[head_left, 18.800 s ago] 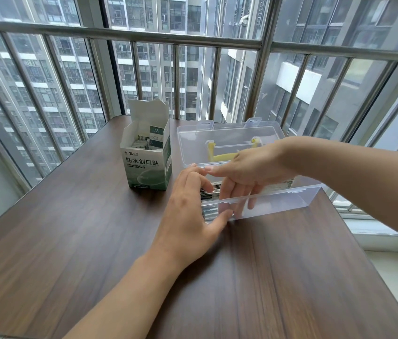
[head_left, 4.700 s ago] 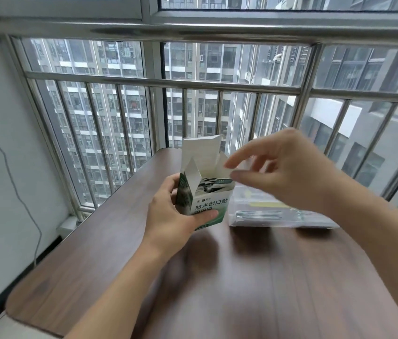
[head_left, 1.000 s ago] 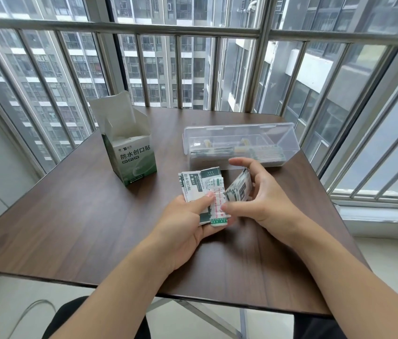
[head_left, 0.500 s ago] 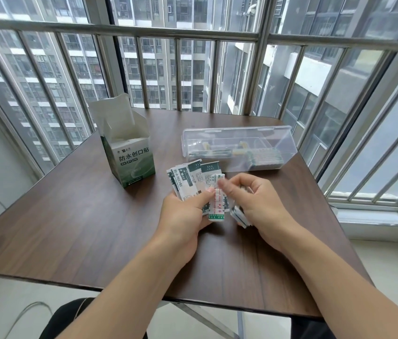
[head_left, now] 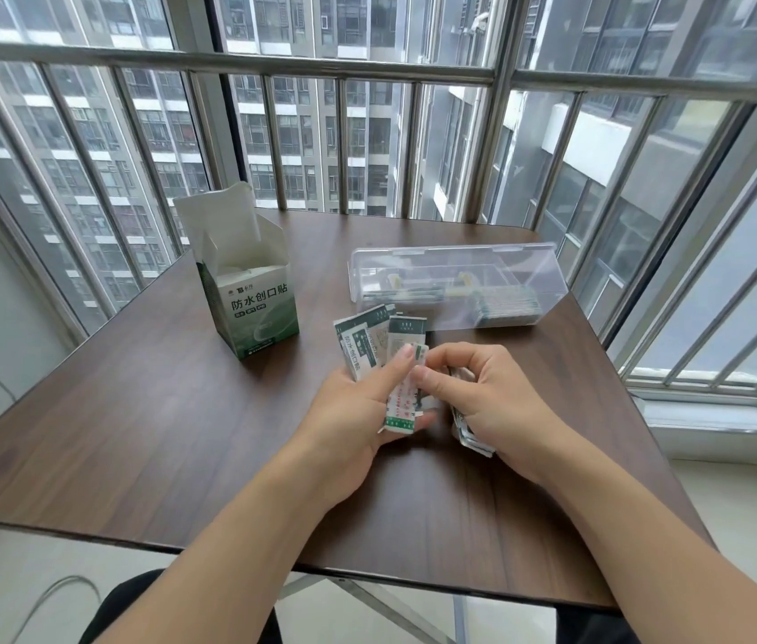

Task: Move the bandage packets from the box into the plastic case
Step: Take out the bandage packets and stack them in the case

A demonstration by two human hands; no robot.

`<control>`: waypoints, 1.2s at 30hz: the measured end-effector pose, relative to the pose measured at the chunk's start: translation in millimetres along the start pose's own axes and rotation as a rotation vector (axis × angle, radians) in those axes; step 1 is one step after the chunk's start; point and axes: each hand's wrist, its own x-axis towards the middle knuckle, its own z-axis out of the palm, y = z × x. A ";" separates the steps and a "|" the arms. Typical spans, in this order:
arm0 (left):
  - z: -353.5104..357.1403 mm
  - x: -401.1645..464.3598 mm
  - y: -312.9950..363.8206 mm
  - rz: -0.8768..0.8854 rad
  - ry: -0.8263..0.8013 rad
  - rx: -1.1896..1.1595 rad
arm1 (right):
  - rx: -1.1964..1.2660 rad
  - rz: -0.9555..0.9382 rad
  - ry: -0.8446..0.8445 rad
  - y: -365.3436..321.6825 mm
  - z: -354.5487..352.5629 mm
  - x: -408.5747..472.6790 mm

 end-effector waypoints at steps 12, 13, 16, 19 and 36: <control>7.7 6.2 1.9 0.014 0.109 -0.096 | -0.364 -0.251 0.256 -7.5 -3.7 0.3; 8.1 6.0 2.7 0.009 0.088 -0.104 | -0.392 -0.272 0.246 -8.8 -3.6 1.3; 11.9 3.0 4.2 -0.017 -0.003 -0.111 | -0.463 -0.259 0.227 -10.2 0.5 4.5; 15.1 2.0 4.2 -0.009 -0.019 -0.135 | -0.486 -0.207 0.233 -9.3 4.1 8.2; 2.2 -1.6 16.6 -0.049 -0.160 0.049 | 0.178 0.028 -0.020 -36.8 -6.0 9.7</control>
